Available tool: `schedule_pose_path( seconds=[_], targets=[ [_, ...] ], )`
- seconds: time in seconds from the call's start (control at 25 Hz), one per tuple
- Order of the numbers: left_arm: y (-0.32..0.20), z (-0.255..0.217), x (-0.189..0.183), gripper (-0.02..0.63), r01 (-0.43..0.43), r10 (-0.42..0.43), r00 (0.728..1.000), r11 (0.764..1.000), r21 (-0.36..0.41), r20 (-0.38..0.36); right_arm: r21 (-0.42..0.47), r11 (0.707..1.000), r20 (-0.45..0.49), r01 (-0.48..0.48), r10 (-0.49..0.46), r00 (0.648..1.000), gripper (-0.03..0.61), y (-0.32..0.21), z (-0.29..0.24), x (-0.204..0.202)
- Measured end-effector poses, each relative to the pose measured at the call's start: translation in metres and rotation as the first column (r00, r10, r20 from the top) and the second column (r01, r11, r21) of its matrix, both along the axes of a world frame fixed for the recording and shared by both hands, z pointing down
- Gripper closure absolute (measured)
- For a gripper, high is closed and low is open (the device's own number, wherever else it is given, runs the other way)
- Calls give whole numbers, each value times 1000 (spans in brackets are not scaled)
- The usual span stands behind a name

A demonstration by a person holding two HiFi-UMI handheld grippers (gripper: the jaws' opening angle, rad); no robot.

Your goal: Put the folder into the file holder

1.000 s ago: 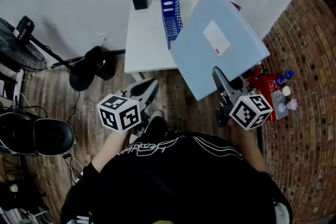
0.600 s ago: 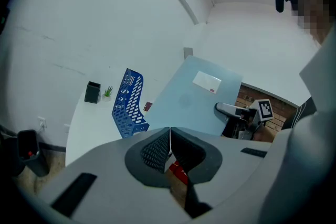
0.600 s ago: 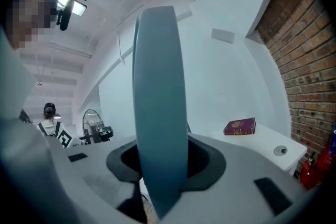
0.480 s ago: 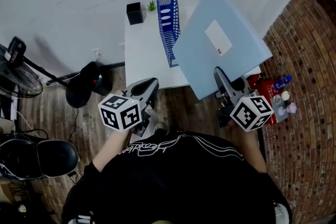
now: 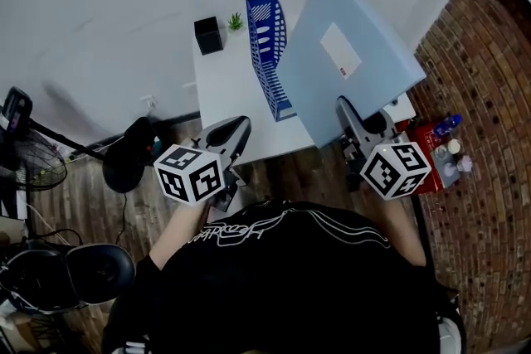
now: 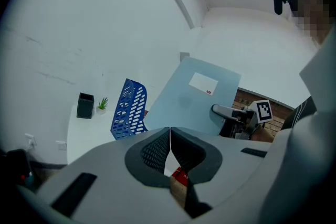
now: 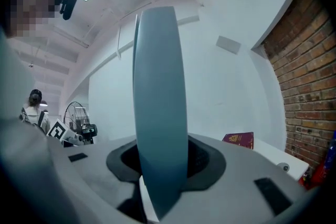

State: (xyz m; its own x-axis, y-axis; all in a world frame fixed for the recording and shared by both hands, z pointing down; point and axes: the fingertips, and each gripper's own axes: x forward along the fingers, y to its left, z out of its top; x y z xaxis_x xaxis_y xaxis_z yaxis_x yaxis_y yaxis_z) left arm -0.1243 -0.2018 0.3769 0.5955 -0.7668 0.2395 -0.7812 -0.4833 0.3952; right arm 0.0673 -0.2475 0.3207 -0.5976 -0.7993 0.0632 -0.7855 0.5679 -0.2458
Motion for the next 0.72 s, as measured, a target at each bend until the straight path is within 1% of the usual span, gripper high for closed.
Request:
schedule_pose_path(
  seconds=[0.32, 0.48, 0.72],
  targets=[
    [-24, 2, -30, 581, -17, 17, 1000, 1000, 8, -7, 25, 999, -25, -25, 25, 999, 423, -24, -1, -31],
    [-37, 4, -40, 581, -25, 25, 1000, 1000, 6, -15, 36, 999, -26, -33, 34, 999, 423, -36, -3, -43],
    [-55, 9, -50, 581, -45, 45, 999, 999, 7, -11, 69, 996, -55, -62, 66, 996, 423, -56, -2, -57]
  ],
)
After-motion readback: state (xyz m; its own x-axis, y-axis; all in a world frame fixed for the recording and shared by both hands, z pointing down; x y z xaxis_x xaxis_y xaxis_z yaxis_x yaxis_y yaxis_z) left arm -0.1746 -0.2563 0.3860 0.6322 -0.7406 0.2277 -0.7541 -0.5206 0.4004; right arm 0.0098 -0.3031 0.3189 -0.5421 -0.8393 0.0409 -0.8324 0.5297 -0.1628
